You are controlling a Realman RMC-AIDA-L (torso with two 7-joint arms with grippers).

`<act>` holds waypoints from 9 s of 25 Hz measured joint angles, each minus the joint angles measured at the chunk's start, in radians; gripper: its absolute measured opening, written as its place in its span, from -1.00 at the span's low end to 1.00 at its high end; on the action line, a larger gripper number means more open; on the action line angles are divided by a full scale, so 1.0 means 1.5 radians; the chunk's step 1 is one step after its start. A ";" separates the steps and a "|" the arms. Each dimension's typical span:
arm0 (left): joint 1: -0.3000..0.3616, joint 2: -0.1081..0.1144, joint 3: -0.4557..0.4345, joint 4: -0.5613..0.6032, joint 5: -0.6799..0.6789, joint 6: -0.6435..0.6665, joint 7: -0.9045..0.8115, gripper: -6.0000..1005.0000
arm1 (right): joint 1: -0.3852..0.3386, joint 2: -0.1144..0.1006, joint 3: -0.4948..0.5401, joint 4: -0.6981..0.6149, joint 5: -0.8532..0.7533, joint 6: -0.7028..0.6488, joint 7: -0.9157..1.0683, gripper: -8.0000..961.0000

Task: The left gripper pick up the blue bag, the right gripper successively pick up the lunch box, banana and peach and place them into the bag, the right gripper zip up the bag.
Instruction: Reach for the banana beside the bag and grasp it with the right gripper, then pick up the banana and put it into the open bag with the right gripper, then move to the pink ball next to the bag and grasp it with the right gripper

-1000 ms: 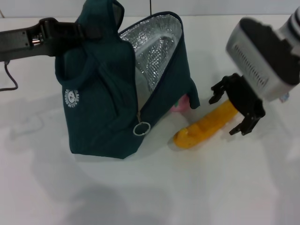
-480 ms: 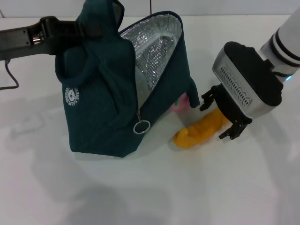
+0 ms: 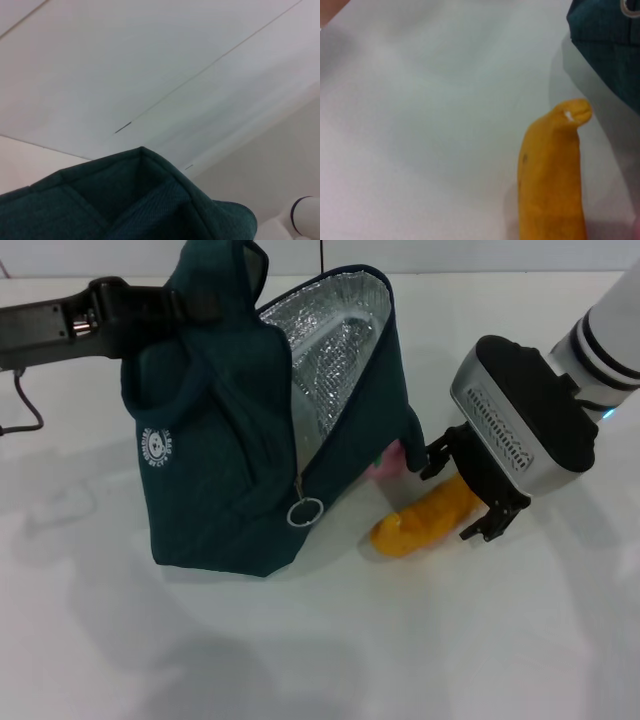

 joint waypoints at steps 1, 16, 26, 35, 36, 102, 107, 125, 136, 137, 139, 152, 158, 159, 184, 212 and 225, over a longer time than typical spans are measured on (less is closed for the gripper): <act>0.000 0.000 0.000 0.000 0.000 0.000 0.000 -0.90 | 0.001 0.000 0.000 0.003 0.003 0.004 -0.002 0.69; -0.001 0.000 0.002 0.000 0.001 0.001 0.001 -0.90 | 0.008 0.001 -0.011 0.034 0.028 0.045 -0.014 0.63; -0.004 0.003 0.001 0.000 0.001 0.001 0.001 -0.90 | 0.005 0.001 -0.015 0.021 0.031 0.035 -0.009 0.07; 0.000 0.005 0.001 0.000 0.000 0.002 0.001 -0.90 | -0.035 -0.001 -0.013 -0.074 0.032 -0.067 0.014 0.06; 0.000 0.005 0.000 0.000 0.000 0.002 0.001 -0.90 | -0.050 0.000 -0.015 -0.104 0.038 -0.106 0.024 0.06; 0.028 0.012 0.009 -0.061 0.015 -0.001 0.072 -0.90 | -0.068 0.001 0.040 0.230 0.968 0.127 -0.086 0.06; 0.026 0.012 0.007 -0.061 0.014 -0.001 0.072 -0.91 | -0.069 0.001 0.010 0.233 0.997 0.142 -0.097 0.06; 0.026 0.012 0.003 -0.060 0.013 -0.003 0.073 -0.90 | -0.088 0.000 -0.028 0.233 0.991 0.171 -0.109 0.36; 0.029 0.012 0.002 -0.060 0.012 -0.010 0.073 -0.90 | -0.132 -0.007 -0.028 0.166 0.987 0.167 -0.111 0.78; 0.031 0.012 0.002 -0.060 0.010 -0.011 0.073 -0.90 | -0.146 -0.008 -0.026 0.147 0.984 0.168 -0.111 0.81; 0.036 0.012 0.000 -0.060 0.005 -0.012 0.073 -0.90 | -0.186 -0.010 -0.019 0.093 0.976 0.177 -0.107 0.84; 0.051 0.015 -0.026 -0.107 -0.003 -0.031 0.087 -0.90 | -0.336 -0.017 0.104 0.033 0.782 0.235 0.041 0.81; 0.053 0.020 -0.048 -0.130 -0.015 -0.031 0.097 -0.90 | -0.331 -0.013 0.109 0.097 0.734 0.236 0.040 0.79; 0.058 0.020 -0.050 -0.131 -0.024 -0.031 0.098 -0.90 | -0.331 -0.010 0.108 0.101 0.715 0.236 0.038 0.79; 0.073 0.021 -0.053 -0.151 -0.087 -0.054 0.118 -0.90 | -0.205 0.001 0.036 0.236 0.729 0.281 0.007 0.73; 0.069 0.018 -0.053 -0.158 -0.101 -0.089 0.123 -0.90 | -0.138 0.001 -0.116 0.272 0.827 0.373 0.025 0.66; 0.072 0.016 -0.053 -0.158 -0.101 -0.089 0.125 -0.90 | -0.131 0.001 -0.117 0.274 0.841 0.377 0.028 0.63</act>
